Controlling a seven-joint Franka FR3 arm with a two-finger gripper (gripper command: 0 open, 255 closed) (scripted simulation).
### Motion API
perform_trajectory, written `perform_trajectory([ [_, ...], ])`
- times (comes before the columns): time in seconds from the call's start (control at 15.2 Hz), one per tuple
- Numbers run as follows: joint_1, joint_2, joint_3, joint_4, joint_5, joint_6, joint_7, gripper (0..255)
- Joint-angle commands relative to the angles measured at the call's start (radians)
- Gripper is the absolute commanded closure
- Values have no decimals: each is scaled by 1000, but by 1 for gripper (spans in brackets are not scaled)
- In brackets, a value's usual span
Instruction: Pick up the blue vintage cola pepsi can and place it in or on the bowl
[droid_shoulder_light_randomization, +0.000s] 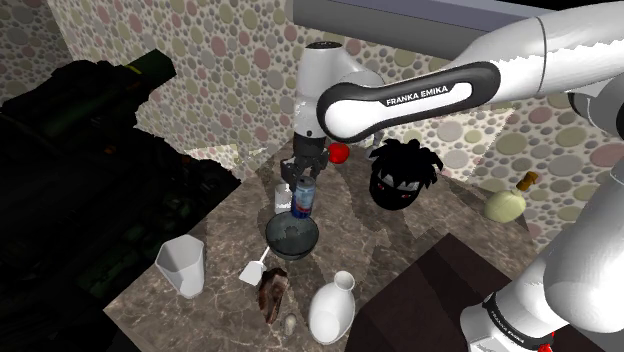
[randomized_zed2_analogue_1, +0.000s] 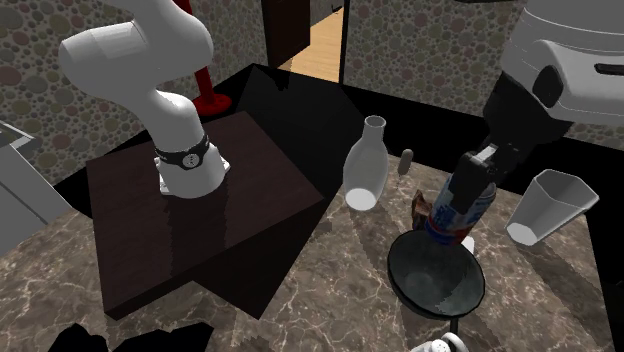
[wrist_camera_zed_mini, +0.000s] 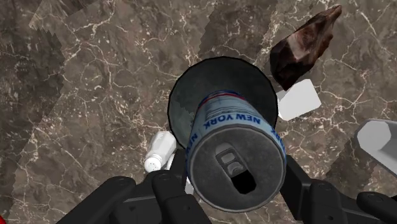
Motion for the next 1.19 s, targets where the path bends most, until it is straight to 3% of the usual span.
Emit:
perform_trajectory([
  [0.0,11,51,-1,63,-22,-17,16,255],
  [1.12,26,152,-21,-40,-76,180,51,255],
])
